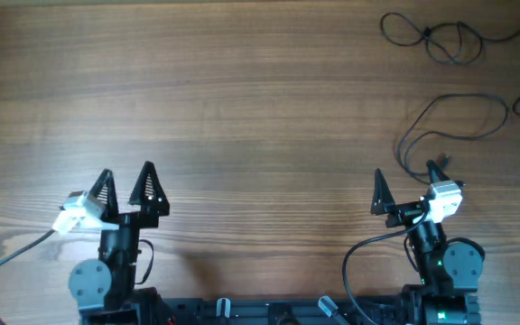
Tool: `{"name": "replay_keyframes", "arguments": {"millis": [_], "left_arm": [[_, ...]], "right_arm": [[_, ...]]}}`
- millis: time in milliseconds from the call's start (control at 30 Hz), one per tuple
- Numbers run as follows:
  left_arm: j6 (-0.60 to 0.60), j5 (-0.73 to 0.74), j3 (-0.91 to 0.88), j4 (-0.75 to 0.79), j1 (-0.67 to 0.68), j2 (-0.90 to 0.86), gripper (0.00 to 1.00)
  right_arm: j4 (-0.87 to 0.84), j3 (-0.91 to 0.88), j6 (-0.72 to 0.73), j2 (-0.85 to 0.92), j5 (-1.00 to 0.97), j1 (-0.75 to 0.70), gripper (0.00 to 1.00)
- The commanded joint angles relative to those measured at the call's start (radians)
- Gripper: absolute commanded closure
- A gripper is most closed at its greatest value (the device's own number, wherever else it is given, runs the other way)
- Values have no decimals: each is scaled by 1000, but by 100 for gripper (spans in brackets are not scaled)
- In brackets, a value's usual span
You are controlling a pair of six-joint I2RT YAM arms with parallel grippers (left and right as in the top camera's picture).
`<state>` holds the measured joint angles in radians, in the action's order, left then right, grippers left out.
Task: Untangle cables
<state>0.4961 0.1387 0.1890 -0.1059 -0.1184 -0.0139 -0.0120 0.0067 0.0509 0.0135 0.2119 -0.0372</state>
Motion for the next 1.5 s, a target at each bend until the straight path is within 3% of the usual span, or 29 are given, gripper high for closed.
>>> {"name": "replay_keyframes", "arguments": {"millis": [0, 133, 400, 533, 933, 1167, 1467], "left_arm": [[5, -10, -64, 25, 5, 9, 0], [-130, -9, -112, 67, 5, 9, 0], [-131, -9, -183, 144, 5, 7, 0], [-130, -9, -183, 37, 5, 7, 0], [-129, -9, -183, 39, 7, 10, 0], [-132, -14, -183, 40, 110, 10, 0], [-493, -5, -183, 37, 146, 10, 0]], "right_arm": [[-3, -2, -10, -10, -8, 3, 0], [-3, -2, -10, -10, -8, 3, 0], [-3, -2, -10, -10, -8, 3, 0], [-3, -2, -10, -10, -8, 3, 0], [-3, -2, -10, -10, -8, 3, 0], [-3, -2, -10, -10, -8, 3, 0], [-3, -2, -10, -10, -8, 3, 0]]}}
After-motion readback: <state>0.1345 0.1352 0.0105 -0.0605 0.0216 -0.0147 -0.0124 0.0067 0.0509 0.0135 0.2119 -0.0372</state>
